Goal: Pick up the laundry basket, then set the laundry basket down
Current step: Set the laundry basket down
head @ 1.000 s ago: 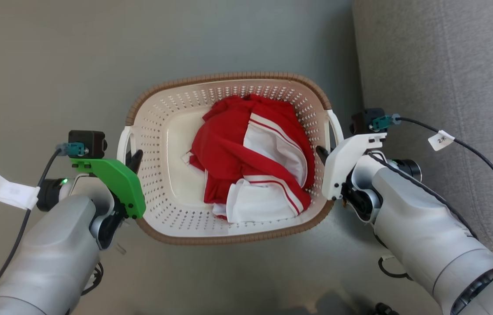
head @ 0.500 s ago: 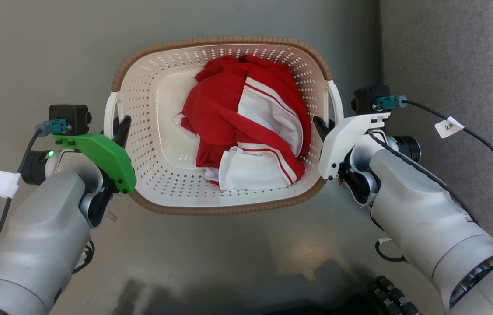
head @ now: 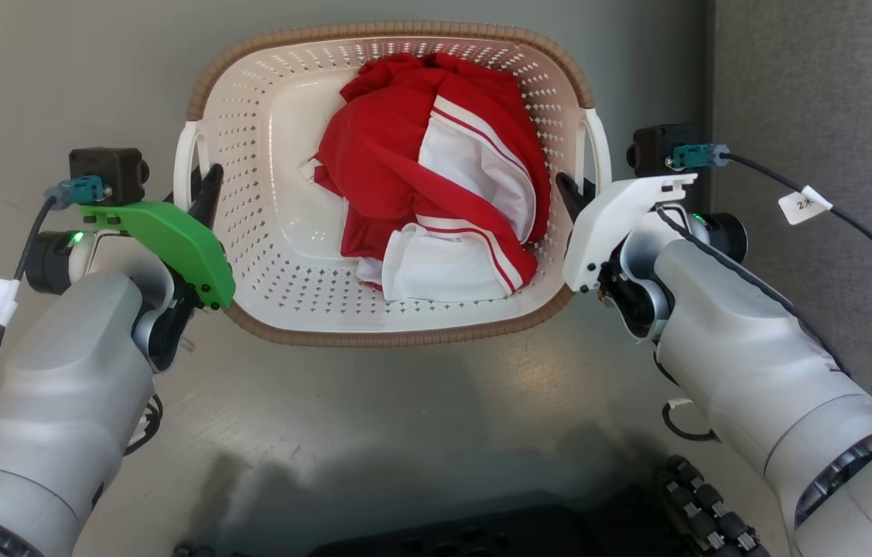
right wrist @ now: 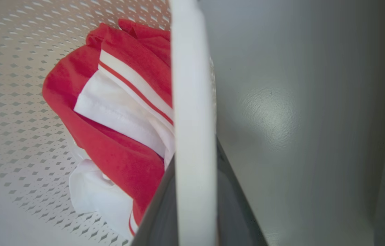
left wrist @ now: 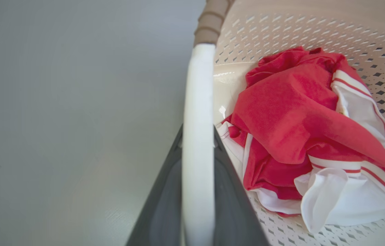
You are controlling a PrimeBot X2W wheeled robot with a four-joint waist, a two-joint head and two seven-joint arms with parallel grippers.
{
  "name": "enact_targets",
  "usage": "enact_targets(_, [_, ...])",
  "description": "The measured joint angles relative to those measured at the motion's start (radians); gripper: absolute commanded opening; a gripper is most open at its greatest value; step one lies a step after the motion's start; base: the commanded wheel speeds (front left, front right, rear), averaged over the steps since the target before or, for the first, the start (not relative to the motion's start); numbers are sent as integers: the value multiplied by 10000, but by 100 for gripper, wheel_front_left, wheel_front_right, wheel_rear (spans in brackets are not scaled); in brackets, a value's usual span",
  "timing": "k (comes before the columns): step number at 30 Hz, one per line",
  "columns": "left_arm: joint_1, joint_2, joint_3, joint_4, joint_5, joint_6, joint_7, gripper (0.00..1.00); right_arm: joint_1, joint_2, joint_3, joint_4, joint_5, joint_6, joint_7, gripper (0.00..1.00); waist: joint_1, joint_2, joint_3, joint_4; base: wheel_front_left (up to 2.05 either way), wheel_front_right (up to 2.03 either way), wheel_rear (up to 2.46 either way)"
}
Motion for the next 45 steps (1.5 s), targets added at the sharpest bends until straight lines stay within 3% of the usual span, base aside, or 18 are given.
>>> enact_targets(25, [-303, -104, -198, 109, 2, -2, -207, 2, -360, 0, 330, 374, 290, -29, -251, 0, -1, 0, 845, 139, 0, 0, 0])
enact_targets(26, [-304, -105, -198, 115, 2, -2, -207, 26, -360, 0, 330, 391, 336, -33, -234, 4, -1, 0, 846, 139, 0, 0, 0])
enact_targets(27, [-306, -100, -201, 125, 2, -35, -209, 87, -360, -6, 332, 407, 357, -98, -184, 31, -1, 0, 846, 139, 0, 0, 0])
enact_targets(28, [-308, -100, -203, 130, 2, -48, -268, 100, -359, -29, 337, 430, 389, -102, -148, 85, -1, 0, 846, 139, 0, 0, 0])
enact_targets(29, [-312, -82, -203, 144, 2, -50, -282, 100, -349, -79, 347, 464, 412, -104, -148, 100, -1, 0, 847, 139, 0, 0, 0])
enact_targets(45, [-287, -65, -387, 192, -27, -61, -293, 100, -332, -217, 593, 430, 639, -186, -313, 100, -1, 0, 434, 130, 0, 0, 0])
